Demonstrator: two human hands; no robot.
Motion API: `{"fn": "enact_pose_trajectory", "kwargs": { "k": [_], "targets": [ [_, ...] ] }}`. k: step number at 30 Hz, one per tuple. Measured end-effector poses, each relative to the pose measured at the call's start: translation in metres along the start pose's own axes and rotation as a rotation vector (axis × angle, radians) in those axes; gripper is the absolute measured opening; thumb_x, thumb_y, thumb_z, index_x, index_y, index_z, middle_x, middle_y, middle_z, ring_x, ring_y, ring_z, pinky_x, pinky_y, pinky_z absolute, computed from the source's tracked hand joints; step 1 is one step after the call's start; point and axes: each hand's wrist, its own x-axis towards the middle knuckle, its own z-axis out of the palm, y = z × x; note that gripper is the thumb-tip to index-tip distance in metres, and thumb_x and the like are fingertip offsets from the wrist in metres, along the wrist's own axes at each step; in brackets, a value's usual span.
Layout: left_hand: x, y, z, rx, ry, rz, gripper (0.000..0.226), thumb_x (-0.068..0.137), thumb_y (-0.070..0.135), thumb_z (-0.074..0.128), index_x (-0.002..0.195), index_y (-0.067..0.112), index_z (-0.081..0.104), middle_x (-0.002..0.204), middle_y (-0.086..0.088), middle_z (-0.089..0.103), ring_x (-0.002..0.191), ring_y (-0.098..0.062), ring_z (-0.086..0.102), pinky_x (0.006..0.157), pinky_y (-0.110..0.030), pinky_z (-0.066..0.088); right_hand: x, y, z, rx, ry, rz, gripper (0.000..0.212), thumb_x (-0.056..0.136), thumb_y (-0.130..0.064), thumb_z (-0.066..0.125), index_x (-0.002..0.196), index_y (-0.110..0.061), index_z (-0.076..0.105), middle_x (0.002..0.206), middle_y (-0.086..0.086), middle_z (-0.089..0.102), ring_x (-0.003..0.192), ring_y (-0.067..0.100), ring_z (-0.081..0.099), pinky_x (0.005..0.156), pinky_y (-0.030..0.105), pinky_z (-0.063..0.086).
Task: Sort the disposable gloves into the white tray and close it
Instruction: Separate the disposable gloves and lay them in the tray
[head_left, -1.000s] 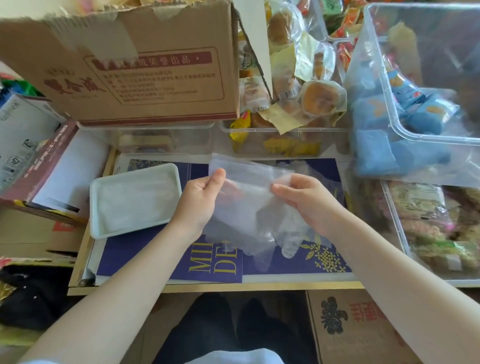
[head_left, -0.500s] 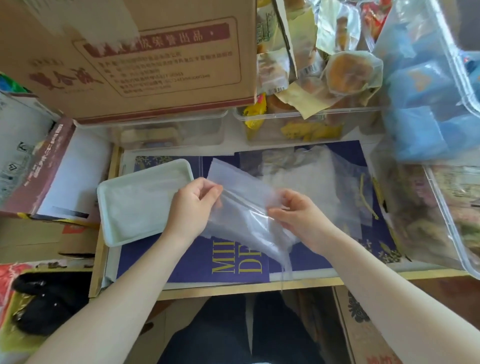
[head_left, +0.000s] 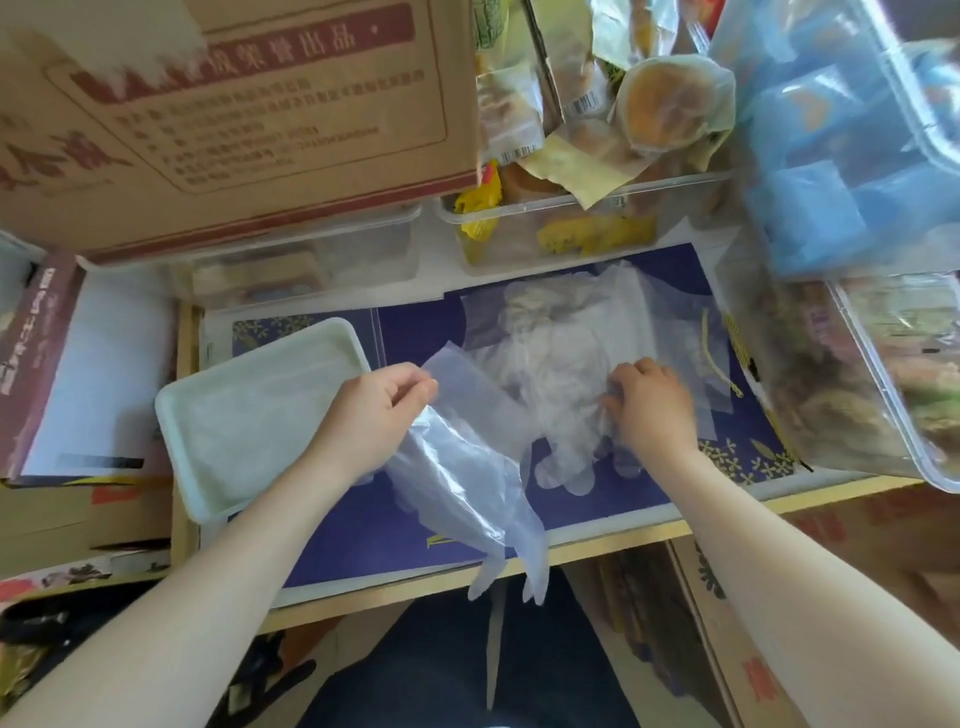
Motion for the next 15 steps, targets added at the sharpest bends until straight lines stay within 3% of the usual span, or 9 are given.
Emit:
{"fn": "enact_pose_trajectory", "kwargs": {
  "k": [3, 6, 10, 12, 15],
  "targets": [
    [-0.002, 0.005, 0.001, 0.051, -0.143, 0.088, 0.018, 0.093, 0.021, 0.054, 0.079, 0.021, 0.065, 0.055, 0.005, 0.051, 0.043, -0.003, 0.042, 0.039, -0.009, 0.032, -0.002, 0.001, 0.002, 0.100, 0.037, 0.001, 0.012, 0.092, -0.013, 0.050, 0.093, -0.005, 0.058, 0.092, 0.014, 0.059, 0.084, 0.033, 0.052, 0.067, 0.039, 0.042],
    [0.001, 0.007, 0.002, 0.024, -0.240, 0.227, 0.024, 0.091, 0.020, 0.059, 0.072, 0.032, 0.063, 0.069, 0.011, 0.064, 0.060, -0.005, 0.052, 0.060, -0.011, 0.038, -0.005, 0.000, -0.011, 0.274, 0.151, -0.090, 0.008, 0.089, -0.012, 0.057, 0.086, -0.006, 0.061, 0.088, 0.010, 0.058, 0.078, 0.029, 0.053, 0.063, 0.036, 0.042],
    [0.008, 0.017, 0.004, -0.062, -0.294, 0.352, 0.017, 0.082, 0.033, 0.058, 0.067, 0.033, 0.066, 0.082, 0.011, 0.062, 0.077, 0.000, 0.055, 0.071, -0.009, 0.038, -0.017, -0.011, -0.049, 0.574, 0.240, -0.264, 0.007, 0.083, -0.003, 0.065, 0.082, -0.007, 0.061, 0.097, 0.001, 0.055, 0.082, 0.012, 0.052, 0.070, 0.023, 0.041],
    [0.013, 0.025, 0.005, -0.255, -0.320, 0.265, 0.019, 0.082, 0.036, 0.065, 0.064, 0.032, 0.069, 0.086, 0.022, 0.060, 0.081, 0.004, 0.054, 0.079, -0.011, 0.037, -0.028, -0.019, -0.068, 0.730, 0.183, -0.343, 0.014, 0.083, 0.002, 0.065, 0.082, -0.011, 0.059, 0.107, -0.004, 0.054, 0.095, -0.003, 0.052, 0.079, 0.011, 0.041],
    [0.021, 0.023, 0.013, -0.646, -0.391, 0.012, 0.019, 0.081, 0.029, 0.059, 0.067, 0.025, 0.070, 0.077, 0.016, 0.063, 0.079, -0.009, 0.053, 0.081, -0.026, 0.038, -0.044, -0.031, -0.088, 1.069, 0.006, -0.299, 0.015, 0.085, 0.000, 0.061, 0.080, -0.013, 0.056, 0.122, -0.005, 0.056, 0.105, -0.001, 0.057, 0.089, 0.014, 0.045]
  ]
}}
